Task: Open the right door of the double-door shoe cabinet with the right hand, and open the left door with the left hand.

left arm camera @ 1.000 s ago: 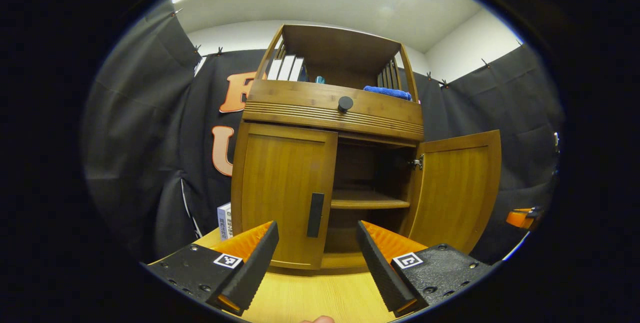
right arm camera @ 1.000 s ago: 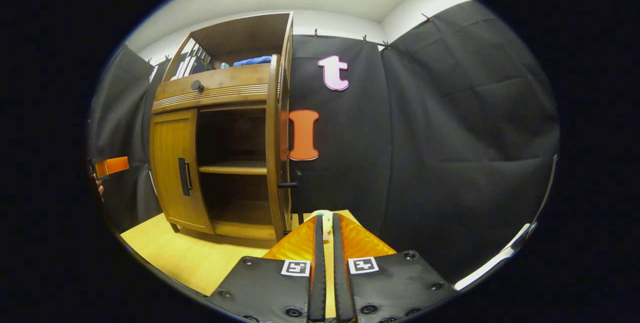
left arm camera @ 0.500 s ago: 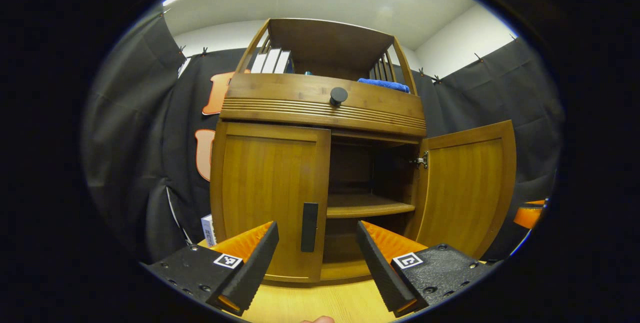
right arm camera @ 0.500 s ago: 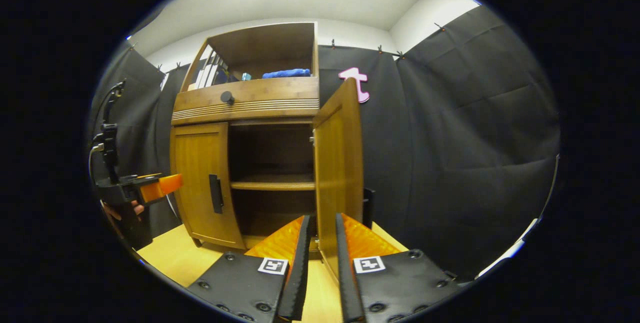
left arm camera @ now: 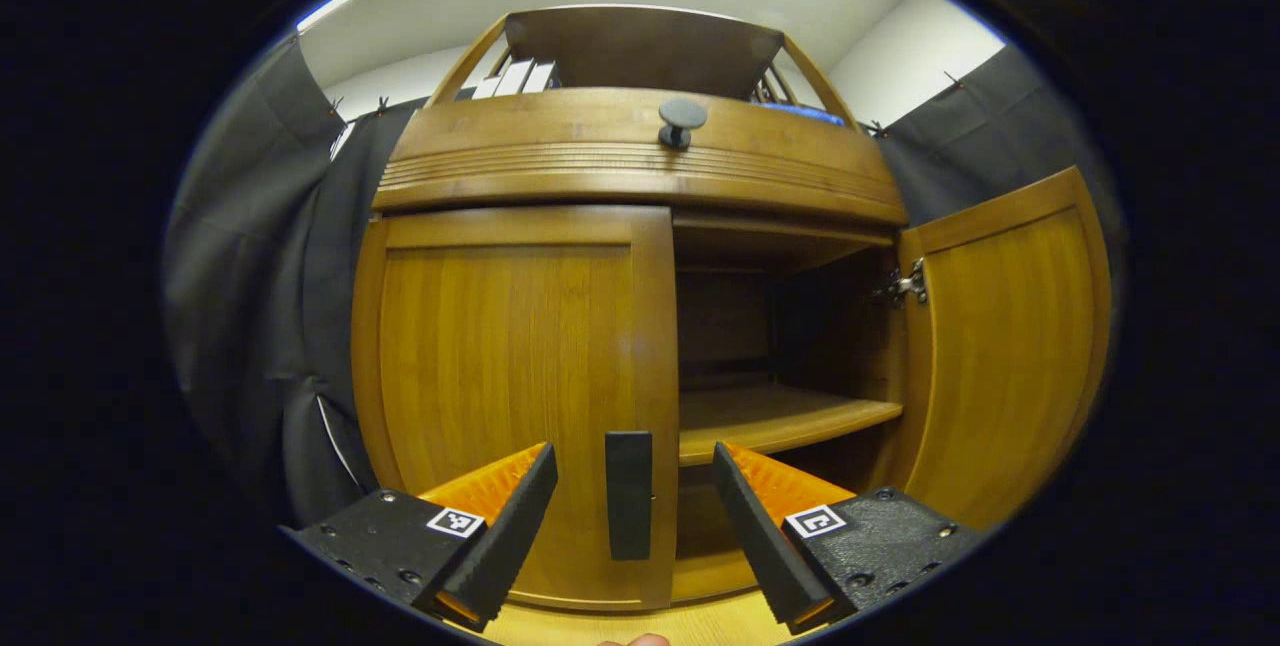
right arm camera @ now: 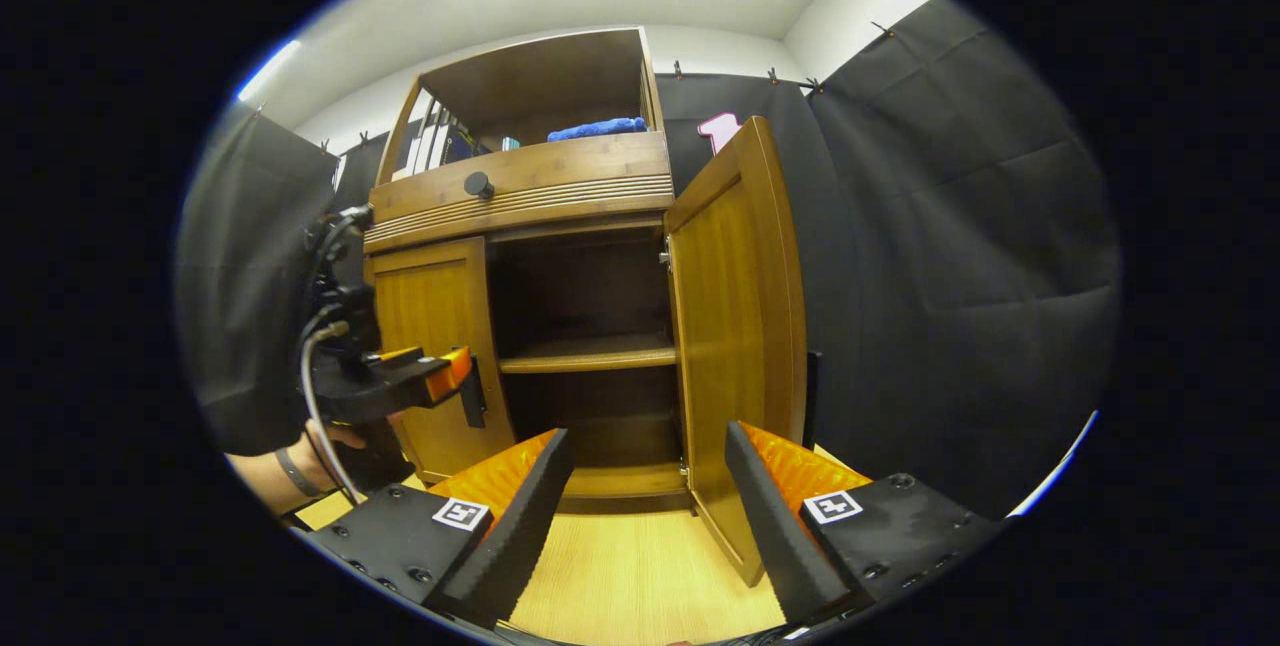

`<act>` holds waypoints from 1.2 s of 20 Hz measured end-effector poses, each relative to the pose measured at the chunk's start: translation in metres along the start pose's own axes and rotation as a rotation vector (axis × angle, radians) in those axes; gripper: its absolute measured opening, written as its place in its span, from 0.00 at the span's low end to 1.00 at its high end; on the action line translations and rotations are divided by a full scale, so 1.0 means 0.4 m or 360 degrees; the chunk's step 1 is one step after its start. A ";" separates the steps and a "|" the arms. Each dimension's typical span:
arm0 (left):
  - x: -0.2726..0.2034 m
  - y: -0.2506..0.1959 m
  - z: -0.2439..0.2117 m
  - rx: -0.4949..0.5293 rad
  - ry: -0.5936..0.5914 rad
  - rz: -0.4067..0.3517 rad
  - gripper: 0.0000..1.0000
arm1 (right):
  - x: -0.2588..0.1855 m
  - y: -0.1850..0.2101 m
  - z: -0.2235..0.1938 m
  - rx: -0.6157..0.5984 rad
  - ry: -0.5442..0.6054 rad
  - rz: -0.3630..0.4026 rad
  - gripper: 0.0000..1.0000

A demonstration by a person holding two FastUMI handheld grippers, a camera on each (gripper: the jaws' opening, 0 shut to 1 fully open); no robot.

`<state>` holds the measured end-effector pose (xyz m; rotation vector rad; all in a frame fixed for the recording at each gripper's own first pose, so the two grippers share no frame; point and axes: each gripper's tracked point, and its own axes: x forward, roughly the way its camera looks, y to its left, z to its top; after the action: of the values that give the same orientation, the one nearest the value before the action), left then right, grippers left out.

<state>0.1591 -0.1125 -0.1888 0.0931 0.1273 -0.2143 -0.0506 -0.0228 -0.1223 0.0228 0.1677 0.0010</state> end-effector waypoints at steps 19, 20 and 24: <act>0.117 0.056 -0.124 -0.0056 0.0111 -0.0002 0.74 | 0.035 0.021 0.032 -0.0062 -0.0044 0.0010 1.00; 0.120 0.030 -0.136 -0.0085 0.0133 -0.0063 0.69 | 0.034 0.024 0.028 -0.0063 -0.0039 0.0023 0.99; 0.106 0.032 -0.136 -0.0016 0.0140 -0.0041 0.25 | 0.024 0.040 0.021 -0.0056 0.0020 0.0069 0.96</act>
<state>0.1967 -0.1030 -0.2471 0.0908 0.2172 -0.2352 -0.0396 -0.0071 -0.1155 -0.0086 0.1796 0.0475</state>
